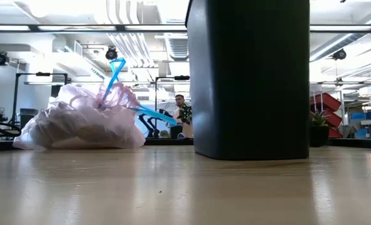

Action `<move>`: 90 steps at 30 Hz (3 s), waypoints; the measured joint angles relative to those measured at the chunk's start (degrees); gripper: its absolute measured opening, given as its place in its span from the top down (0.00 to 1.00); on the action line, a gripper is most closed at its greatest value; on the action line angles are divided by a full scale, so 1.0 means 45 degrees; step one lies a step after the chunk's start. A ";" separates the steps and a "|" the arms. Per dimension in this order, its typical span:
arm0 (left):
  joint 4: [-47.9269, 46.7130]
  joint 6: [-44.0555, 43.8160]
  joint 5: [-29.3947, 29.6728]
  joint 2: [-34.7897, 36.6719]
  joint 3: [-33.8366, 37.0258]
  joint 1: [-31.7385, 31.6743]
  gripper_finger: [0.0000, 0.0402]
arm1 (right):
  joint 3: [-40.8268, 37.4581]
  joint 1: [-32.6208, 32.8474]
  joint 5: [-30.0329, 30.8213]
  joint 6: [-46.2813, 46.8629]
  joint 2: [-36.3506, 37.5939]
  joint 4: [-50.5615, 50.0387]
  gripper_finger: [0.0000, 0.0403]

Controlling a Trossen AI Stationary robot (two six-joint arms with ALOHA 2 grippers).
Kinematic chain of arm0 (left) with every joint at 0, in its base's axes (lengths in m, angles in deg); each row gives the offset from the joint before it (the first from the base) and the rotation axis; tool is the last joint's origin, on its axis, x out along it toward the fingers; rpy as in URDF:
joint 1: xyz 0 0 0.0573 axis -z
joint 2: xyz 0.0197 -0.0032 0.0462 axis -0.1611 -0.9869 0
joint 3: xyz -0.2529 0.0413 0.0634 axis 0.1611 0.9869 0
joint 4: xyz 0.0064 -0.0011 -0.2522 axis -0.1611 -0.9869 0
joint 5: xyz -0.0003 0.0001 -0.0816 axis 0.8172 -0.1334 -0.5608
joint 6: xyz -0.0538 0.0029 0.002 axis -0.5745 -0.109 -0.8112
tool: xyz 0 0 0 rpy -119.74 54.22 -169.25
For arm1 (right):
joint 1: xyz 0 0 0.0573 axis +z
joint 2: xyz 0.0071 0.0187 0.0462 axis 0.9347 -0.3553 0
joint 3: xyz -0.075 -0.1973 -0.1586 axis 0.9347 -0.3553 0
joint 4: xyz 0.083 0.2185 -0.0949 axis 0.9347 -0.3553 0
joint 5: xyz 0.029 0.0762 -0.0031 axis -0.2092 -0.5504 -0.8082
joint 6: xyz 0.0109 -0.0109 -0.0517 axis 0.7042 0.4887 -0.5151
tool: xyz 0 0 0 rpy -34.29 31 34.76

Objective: Place trash/remove bag and relplace
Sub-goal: Insert the blue trash bag into the trash bin

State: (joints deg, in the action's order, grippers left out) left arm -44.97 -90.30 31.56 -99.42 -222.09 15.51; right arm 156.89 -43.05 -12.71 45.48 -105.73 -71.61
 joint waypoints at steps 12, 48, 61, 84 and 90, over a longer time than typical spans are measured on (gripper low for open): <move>0.0508 0.0185 -0.0005 0.0000 0.0000 0.0164 0.46 | 0.1307 0.0160 0.1264 -0.4753 0.0042 -0.0137 0.34; -0.0464 -0.0847 0.1889 0.1397 -0.0171 0.1053 0.46 | -0.1293 0.1442 0.2166 -0.4946 -0.1432 0.1695 1.00; 0.3025 0.0715 0.5027 -0.0419 0.0046 0.0960 0.46 | -0.1369 0.1437 0.1741 -0.3035 -0.2230 0.4696 0.96; -0.3266 -0.1991 0.4731 -0.0183 0.0039 0.0832 0.46 | -0.0228 -0.2797 0.2959 -0.6016 0.0726 0.1599 0.43; -0.3545 -0.1911 0.4705 -0.0160 0.0158 0.0671 0.46 | -0.0233 -0.4570 0.0599 -0.8483 -0.0304 0.2618 0.46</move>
State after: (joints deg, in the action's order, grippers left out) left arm -60.92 -98.90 52.73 -100.14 -221.38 18.52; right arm 155.84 -63.62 -10.02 7.30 -107.10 -59.83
